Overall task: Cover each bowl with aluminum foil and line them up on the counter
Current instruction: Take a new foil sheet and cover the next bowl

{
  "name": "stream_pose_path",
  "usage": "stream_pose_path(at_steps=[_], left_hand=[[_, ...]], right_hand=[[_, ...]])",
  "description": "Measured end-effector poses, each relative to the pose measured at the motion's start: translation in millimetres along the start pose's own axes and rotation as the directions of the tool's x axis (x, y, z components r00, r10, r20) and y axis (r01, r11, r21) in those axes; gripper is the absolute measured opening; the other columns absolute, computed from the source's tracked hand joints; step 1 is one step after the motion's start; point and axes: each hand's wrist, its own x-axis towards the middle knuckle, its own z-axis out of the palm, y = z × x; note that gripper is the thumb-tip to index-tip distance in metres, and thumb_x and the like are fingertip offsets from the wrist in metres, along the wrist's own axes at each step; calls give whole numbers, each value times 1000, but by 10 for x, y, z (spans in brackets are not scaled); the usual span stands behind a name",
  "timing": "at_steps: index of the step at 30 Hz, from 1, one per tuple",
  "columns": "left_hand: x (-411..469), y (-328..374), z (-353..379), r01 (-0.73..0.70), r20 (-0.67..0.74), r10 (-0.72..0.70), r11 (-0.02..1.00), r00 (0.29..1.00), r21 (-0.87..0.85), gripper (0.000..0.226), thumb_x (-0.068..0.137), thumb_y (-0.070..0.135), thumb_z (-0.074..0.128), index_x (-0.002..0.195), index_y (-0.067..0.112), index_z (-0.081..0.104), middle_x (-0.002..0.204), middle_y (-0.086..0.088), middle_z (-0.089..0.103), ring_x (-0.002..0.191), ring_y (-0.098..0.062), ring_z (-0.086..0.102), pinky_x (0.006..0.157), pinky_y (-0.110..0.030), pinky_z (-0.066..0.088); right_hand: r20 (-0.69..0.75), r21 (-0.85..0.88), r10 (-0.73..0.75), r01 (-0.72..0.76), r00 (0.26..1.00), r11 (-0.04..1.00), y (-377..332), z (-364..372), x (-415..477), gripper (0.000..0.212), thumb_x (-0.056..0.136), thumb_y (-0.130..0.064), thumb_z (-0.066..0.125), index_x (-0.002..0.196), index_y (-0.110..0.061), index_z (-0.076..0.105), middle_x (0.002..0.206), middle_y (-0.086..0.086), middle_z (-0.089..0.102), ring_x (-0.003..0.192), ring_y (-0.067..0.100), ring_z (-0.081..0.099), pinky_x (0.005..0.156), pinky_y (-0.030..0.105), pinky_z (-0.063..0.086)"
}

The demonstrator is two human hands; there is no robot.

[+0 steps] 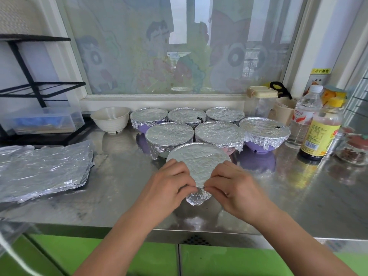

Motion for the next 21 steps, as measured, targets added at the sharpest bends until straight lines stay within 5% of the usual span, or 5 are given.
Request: stream_pose_path(at_steps=[8,21], left_hand=[[-8,-23,3,9,61,-9,1000,998,1,20,87,32,65,81,13,67,86,8,49,82,-13,47,74,-21,40],[-3,-66,-2,-18,97,18,1000,995,0,21,91,30,59,81,12,65,87,8,51,83,-14,47,74,-26,42]], right_hand=[[-18,-13,28,-28,999,1000,-93,70,48,10,85,-12,70,75,-10,70,76,2,54,70,21,50,61,35,46],[45,-11,8,-8,999,1000,82,-82,-35,20,92,-27,62,85,-13,74,82,0,58,75,19,53,69,29,46]])
